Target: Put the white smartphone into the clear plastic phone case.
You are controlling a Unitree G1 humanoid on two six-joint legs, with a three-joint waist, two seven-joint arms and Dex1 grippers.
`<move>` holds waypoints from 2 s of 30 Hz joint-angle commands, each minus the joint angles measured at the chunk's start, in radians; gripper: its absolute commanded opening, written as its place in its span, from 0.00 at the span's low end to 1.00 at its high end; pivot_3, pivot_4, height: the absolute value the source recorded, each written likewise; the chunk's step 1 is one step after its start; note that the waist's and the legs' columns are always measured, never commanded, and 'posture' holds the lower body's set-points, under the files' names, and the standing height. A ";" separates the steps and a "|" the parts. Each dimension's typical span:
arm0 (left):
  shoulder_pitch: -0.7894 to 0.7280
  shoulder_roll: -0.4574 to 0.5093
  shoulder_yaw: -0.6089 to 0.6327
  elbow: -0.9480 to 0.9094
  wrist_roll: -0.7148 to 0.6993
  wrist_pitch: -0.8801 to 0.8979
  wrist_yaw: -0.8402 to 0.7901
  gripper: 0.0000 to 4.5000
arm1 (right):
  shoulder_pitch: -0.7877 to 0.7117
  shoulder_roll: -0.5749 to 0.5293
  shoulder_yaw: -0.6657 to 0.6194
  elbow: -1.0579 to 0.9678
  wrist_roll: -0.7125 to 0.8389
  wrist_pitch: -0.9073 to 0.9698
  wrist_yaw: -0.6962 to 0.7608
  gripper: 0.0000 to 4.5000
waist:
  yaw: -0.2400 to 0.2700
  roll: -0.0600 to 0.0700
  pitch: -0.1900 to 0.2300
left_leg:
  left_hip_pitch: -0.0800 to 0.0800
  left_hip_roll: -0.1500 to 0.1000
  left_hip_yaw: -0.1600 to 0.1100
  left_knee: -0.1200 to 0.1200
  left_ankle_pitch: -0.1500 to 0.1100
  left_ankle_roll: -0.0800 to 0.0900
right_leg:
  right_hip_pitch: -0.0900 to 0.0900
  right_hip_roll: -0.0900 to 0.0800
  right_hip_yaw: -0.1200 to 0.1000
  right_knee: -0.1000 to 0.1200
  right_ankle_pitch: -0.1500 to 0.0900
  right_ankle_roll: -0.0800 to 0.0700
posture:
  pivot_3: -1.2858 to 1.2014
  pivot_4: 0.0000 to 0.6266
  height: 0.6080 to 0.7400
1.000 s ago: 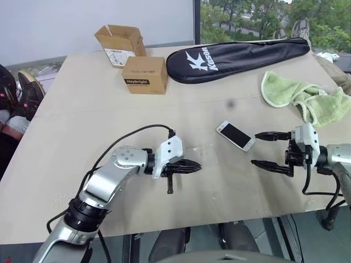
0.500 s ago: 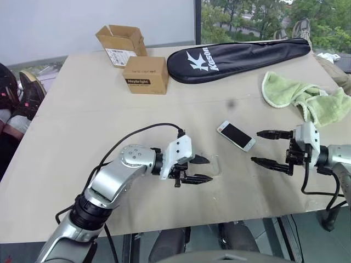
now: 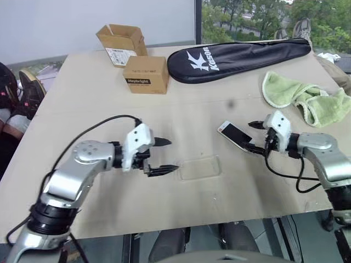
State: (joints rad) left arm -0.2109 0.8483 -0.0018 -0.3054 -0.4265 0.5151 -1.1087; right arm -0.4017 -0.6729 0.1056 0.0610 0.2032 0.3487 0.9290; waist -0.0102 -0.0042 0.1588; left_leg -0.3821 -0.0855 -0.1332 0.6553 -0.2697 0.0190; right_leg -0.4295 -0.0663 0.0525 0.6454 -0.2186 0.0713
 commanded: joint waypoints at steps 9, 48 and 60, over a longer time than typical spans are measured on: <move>0.067 0.036 0.143 -0.049 -0.073 0.002 0.012 0.99 | -0.099 0.037 0.050 0.072 -0.100 0.276 -0.118 1.00 | -0.004 -0.003 -0.002 | 0.002 0.000 -0.001 0.000 0.000 0.000 | 0.002 -0.003 0.000 0.000 0.001 -0.001 | 0.52 0.24 1.00; -0.014 0.019 0.115 -0.002 -0.056 -0.017 0.050 1.00 | -0.089 0.019 0.015 0.082 -0.026 0.245 0.019 0.62 | -0.001 -0.008 -0.006 | 0.004 0.000 -0.006 0.000 0.000 0.000 | 0.008 -0.003 -0.007 -0.003 0.001 -0.001 | 0.52 0.24 1.00; -0.059 -0.016 0.077 0.038 -0.040 -0.038 0.047 1.00 | -0.045 -0.023 -0.020 -0.009 0.024 -0.045 0.167 0.62 | -0.007 -0.006 -0.004 | 0.002 0.000 -0.005 -0.002 0.000 0.000 | 0.005 -0.003 -0.006 -0.003 0.001 -0.001 | 0.52 0.24 1.00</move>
State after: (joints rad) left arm -0.2481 0.8330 0.0676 -0.2621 -0.4640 0.4944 -1.0613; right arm -0.4278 -0.6825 0.0981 0.0966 0.2302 0.3432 1.0867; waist -0.0176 -0.0102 0.1550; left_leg -0.3797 -0.0851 -0.1386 0.6537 -0.2698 0.0189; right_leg -0.4249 -0.0693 0.0464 0.6423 -0.2179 0.0703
